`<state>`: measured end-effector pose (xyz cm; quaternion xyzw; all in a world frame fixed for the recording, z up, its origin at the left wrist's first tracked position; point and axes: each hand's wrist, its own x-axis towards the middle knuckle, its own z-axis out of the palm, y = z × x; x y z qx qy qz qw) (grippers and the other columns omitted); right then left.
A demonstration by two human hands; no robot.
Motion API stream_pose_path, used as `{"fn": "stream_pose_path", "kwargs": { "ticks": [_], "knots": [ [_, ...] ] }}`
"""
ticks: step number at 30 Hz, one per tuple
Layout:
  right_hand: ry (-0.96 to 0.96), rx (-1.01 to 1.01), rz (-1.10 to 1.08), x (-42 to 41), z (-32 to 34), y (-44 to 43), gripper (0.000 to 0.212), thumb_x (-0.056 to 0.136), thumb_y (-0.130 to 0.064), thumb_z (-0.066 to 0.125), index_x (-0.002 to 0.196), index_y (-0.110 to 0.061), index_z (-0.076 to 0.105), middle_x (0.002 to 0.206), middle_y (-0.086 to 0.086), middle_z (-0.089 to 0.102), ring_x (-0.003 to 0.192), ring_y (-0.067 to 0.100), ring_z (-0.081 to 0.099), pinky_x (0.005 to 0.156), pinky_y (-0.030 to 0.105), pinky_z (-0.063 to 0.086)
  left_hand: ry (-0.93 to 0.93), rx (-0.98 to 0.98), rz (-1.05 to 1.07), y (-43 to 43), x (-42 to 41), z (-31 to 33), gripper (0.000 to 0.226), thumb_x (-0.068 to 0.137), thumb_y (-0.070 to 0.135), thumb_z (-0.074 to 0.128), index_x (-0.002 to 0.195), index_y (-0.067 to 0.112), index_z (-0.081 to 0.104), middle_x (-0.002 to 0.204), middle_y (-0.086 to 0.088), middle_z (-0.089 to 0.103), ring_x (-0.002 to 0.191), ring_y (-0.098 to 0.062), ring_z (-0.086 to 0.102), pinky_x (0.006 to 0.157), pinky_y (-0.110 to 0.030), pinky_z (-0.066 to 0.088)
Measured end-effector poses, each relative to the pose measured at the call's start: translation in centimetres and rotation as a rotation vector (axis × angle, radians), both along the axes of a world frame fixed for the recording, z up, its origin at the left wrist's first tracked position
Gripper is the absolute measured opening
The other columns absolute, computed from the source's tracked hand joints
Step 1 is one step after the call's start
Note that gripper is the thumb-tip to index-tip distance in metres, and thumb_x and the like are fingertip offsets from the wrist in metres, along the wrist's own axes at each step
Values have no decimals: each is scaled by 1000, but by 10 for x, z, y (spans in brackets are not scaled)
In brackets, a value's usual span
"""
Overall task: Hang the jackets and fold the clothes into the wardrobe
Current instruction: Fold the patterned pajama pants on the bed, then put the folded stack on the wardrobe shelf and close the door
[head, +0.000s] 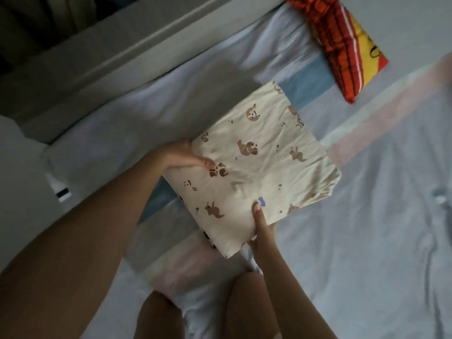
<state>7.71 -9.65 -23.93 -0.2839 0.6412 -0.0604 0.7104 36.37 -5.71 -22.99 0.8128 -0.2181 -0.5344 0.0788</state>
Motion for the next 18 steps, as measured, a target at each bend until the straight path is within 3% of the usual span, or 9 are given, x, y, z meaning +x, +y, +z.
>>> {"fn": "stream_pose_path", "kwargs": {
  "ticks": [2,4,7,9,11,12,15,16,18],
  "knots": [
    [-70,97,57,-1,-5,-4,92,61,-68,77,138,-31,44,134,-5,57,119,18,57,97,46,49,67,-12,11,-2,-2,12,109,30,83,71,122,24,59,112,5,63,98,-19,60,92,-31,46],
    [-69,133,73,1,-7,-6,96,58,-73,76,139,-34,43,134,-6,57,121,19,56,101,49,46,109,-31,13,-3,-3,17,110,27,85,69,119,24,61,112,3,65,96,-18,61,89,-29,46],
    [-87,124,65,4,3,-10,94,59,-72,75,138,-32,45,134,-4,58,121,21,57,101,49,45,105,-23,44,2,-5,23,114,30,87,70,124,24,60,122,2,62,108,-21,60,99,-35,46],
    [-149,174,32,10,27,-14,75,75,-63,68,136,-24,50,133,5,59,121,26,57,105,48,42,87,-26,75,2,-7,31,114,35,87,70,130,26,56,133,3,56,118,-22,55,104,-37,42],
    [-226,202,36,7,60,-22,58,85,-56,56,131,-21,55,126,10,63,117,27,60,99,44,47,118,-6,106,4,-18,54,114,39,86,69,134,25,52,141,2,50,126,-22,49,109,-38,37],
    [-226,169,71,2,77,-31,48,88,-53,53,127,-24,57,122,10,66,112,26,63,94,44,50,186,4,126,3,-27,71,110,43,83,71,134,26,51,143,3,47,128,-21,46,111,-37,33],
    [-252,95,138,-20,136,-65,28,97,-42,45,113,-26,61,102,7,73,93,23,70,84,42,56,388,-41,88,-2,-55,119,60,79,57,64,130,35,43,132,18,43,128,-7,39,109,-22,23],
    [-211,56,183,-33,166,-80,31,97,-42,45,115,-22,60,101,7,74,93,23,70,87,42,54,393,-87,97,-7,-66,144,59,84,53,60,136,32,41,132,18,43,130,-7,37,109,-21,23],
    [-136,0,213,-54,193,-99,41,93,-49,51,118,-18,61,108,9,71,104,26,67,97,45,49,459,-114,112,-14,-83,188,83,72,64,67,141,25,42,144,13,40,135,-11,36,116,-28,20]
  ]
}}
